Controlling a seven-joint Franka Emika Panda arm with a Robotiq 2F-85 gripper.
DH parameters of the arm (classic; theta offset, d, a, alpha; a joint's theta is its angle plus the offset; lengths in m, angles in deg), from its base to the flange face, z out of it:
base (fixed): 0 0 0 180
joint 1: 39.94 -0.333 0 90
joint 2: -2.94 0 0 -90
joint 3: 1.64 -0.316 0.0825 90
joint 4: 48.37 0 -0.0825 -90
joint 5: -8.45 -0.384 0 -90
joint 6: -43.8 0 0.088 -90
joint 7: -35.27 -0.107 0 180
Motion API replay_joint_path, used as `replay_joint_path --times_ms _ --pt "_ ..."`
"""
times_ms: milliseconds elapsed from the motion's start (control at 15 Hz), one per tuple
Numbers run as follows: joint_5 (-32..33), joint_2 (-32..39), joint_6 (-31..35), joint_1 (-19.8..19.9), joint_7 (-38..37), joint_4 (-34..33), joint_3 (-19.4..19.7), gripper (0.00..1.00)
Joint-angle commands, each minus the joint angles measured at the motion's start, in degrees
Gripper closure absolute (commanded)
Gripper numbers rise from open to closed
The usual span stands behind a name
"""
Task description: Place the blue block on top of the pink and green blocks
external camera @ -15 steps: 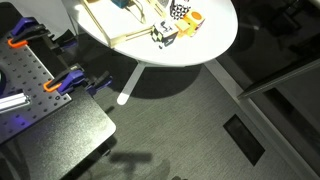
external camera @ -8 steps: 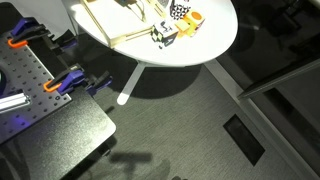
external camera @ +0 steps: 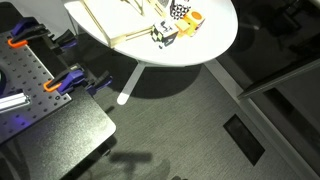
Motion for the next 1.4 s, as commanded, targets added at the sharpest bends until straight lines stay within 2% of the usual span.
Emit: replay_joint_path --times_ms 0,733,1333 --pt "0.3 -1.2 -3.0 -0.8 1.9 -1.5 -1.3 0.69" --pt "0.0 -0.4 -10.2 -2.6 5.4 -2.7 -4.0 0.69" --pt "2.3 1.3 -9.9 -4.4 6.8 -3.1 -4.2 0.69"
